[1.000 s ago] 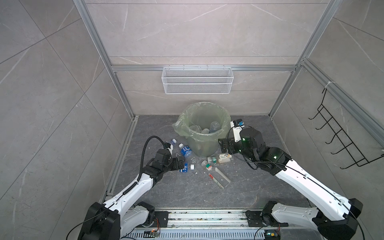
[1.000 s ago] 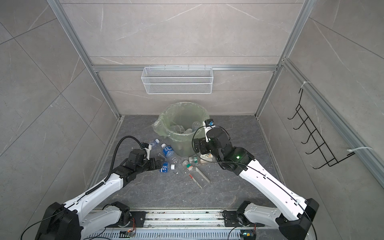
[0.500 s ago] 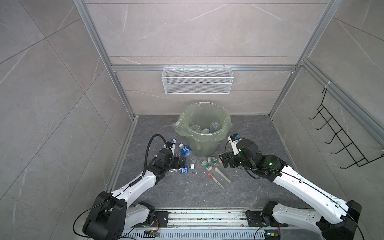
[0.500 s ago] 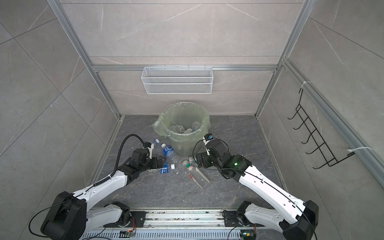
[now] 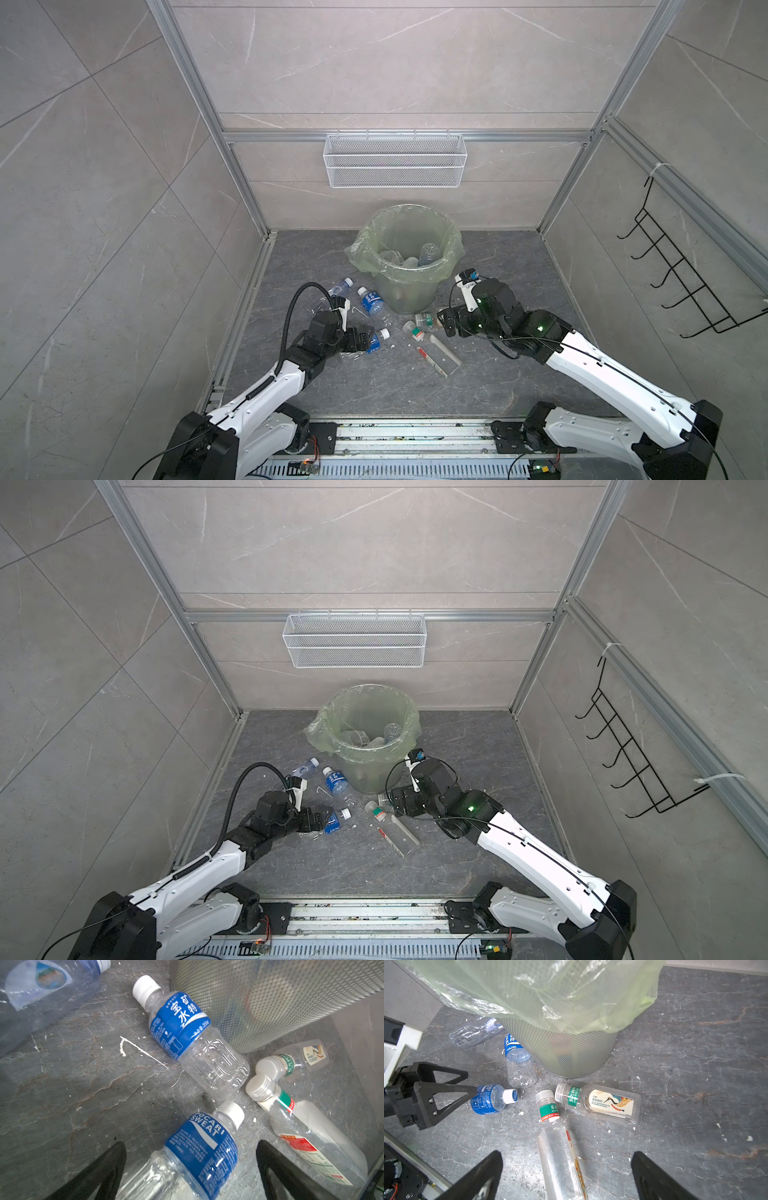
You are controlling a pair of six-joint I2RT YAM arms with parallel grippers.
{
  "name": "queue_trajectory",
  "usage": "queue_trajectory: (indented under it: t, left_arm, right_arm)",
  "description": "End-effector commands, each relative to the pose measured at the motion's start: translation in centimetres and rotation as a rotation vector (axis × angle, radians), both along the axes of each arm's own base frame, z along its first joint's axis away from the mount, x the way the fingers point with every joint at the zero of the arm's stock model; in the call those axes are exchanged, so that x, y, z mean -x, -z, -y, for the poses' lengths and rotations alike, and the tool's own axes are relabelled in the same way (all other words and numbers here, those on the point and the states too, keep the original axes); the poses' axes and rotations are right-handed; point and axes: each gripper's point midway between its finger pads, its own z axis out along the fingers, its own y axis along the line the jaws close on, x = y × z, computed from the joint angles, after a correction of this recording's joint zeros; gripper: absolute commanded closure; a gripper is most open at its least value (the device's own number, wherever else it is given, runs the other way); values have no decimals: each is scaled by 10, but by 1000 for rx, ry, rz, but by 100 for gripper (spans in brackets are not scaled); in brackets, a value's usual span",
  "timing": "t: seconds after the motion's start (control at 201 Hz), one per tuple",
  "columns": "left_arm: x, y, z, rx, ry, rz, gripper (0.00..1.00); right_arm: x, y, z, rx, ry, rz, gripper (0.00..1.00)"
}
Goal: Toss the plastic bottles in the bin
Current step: 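Draw the right arm back while the left arm reaches toward the Pocari Sweat bottle, then close the left gripper around the blue Pocari Sweat bottle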
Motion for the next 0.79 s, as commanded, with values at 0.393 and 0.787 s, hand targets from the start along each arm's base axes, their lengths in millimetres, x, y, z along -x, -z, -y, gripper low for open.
queue_trajectory:
  t: [0.393,0.787]
  left_arm:
    - [17,7,17,-139,114,-8,0]
    - [21,25,13,-260,96,-109,11]
  right_arm:
    - [1,9,-4,-14,8,-32,2]
    - [0,11,-3,-16,15,-36,3]
